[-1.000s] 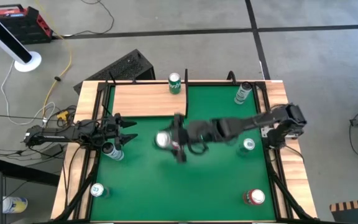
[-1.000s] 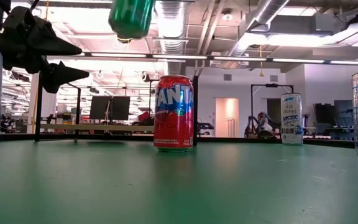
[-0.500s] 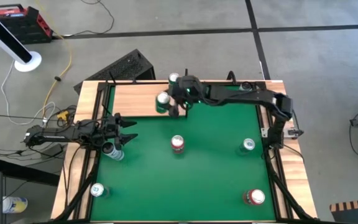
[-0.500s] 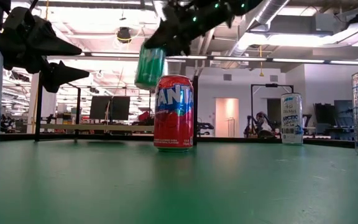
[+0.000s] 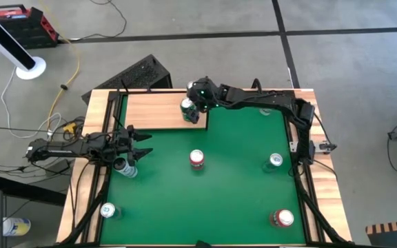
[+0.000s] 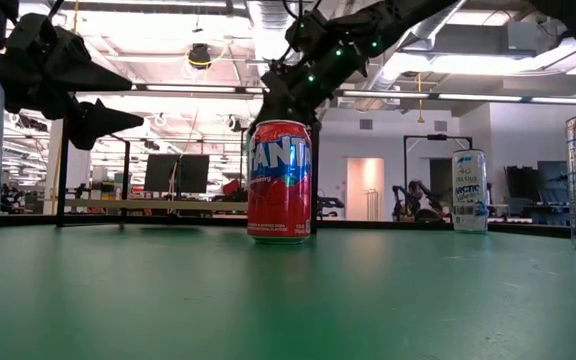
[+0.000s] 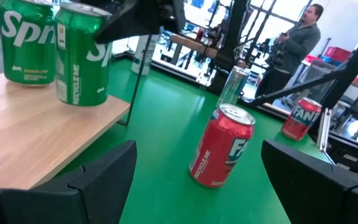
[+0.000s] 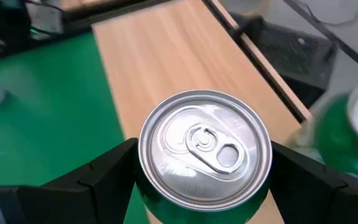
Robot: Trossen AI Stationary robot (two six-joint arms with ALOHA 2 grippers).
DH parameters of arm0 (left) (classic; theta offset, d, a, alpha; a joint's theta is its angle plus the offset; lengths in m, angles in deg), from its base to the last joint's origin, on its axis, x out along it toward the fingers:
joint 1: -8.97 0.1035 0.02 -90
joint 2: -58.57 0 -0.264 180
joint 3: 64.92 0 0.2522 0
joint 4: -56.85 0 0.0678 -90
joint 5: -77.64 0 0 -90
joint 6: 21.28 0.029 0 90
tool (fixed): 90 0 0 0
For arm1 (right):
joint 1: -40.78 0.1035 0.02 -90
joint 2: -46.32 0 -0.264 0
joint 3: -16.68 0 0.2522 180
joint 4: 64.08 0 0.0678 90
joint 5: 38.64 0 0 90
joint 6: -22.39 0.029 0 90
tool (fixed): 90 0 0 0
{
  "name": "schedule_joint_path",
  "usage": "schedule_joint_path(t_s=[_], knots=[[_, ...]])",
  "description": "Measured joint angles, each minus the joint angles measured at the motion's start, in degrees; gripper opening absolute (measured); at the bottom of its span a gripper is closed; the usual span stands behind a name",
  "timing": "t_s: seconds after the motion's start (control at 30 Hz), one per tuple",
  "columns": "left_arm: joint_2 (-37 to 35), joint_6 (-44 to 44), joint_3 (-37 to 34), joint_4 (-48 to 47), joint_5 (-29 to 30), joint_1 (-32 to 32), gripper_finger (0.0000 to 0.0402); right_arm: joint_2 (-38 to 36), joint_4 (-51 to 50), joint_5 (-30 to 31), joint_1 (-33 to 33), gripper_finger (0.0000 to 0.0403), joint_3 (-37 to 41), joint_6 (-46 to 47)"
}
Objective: Place canned beverage on shelf
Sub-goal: Put the green soda can aligned with the other green soda can on the shelf
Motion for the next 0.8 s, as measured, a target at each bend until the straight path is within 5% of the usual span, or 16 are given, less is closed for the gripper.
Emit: schedule_joint_path(t_s=[0.5,0.8], knots=[[0.01,0.07,0.00,0.00,-0.03,-0.02,0.0332,0.79,-0.43,12.82,2.65,0.0334,-0.04,5.88],[0.01,-0.05,0.00,0.02,-0.05,0.00,0.0332,0.79,-1.29,12.67,3.81,0.0364,-0.02,6.28]])
